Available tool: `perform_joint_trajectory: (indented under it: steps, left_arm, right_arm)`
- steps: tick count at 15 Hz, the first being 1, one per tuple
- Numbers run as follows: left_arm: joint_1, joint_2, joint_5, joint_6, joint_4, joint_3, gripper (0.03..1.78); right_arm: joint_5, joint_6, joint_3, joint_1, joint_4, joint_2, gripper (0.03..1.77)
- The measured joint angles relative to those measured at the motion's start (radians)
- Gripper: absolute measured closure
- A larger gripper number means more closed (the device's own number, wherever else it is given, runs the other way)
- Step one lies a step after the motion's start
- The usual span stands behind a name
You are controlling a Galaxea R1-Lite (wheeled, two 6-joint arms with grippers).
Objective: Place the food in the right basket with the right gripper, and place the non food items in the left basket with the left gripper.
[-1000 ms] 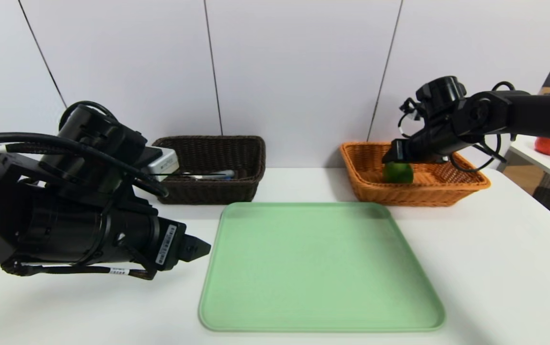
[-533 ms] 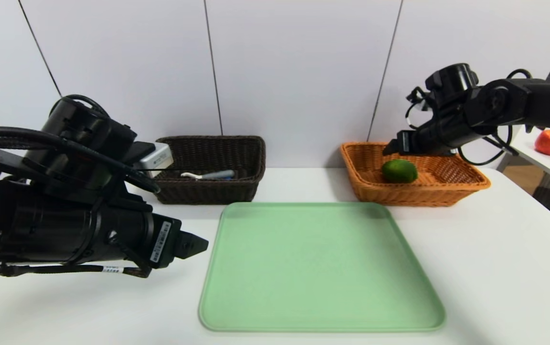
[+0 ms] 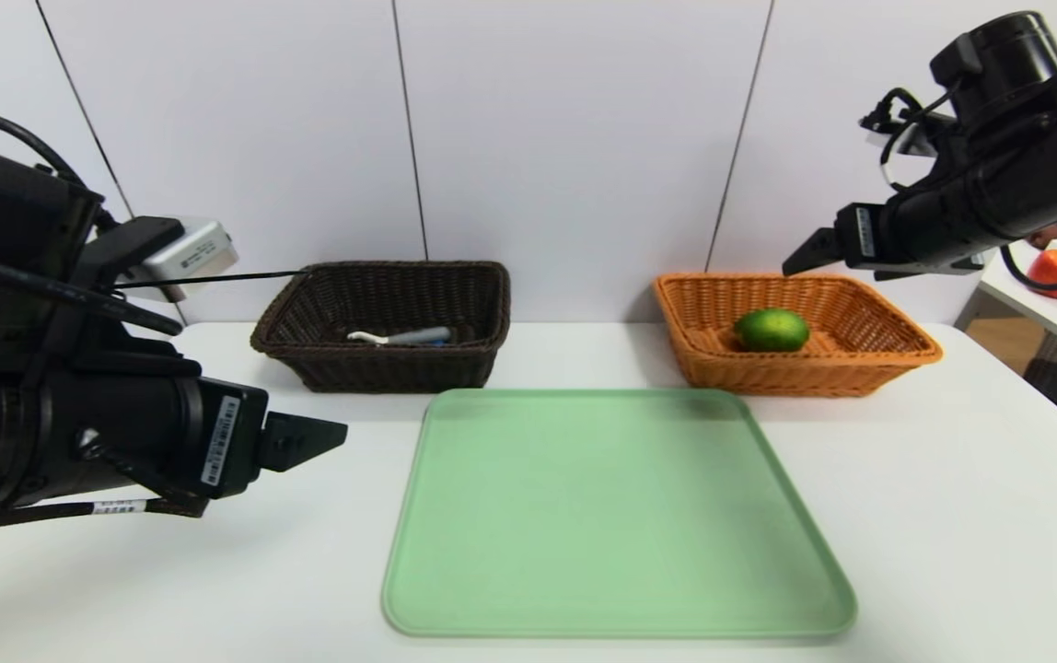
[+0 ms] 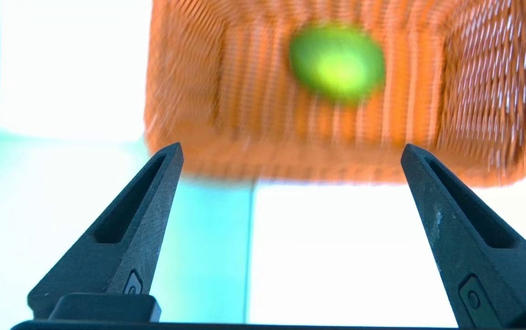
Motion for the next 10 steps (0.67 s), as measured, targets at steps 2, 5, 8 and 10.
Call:
perform_joint_trajectory:
  steps: [2,5,8,10]
  left_arm:
    - [0.001,-0.046,0.025,0.001,0.003,0.013,0.12]
    - [0.001,-0.142,0.029,0.002,0.024,0.041,0.12]
    - [0.001,-0.265,0.036,0.002,0.084,0.093,0.12]
    - [0.003,-0.348,0.054,0.016,0.117,0.149,0.12]
  right_arm:
    - [0.007,0.001,0.089,0.034,0.021,-0.106,0.14]
    - [0.010,0.002,0.266,0.088,0.029,-0.294,0.12]
    - [0.011,0.000,0.456,0.129,0.030,-0.490,0.11]
    - [0.011,-0.001,0.566,0.157,0.030,-0.612,0.11]
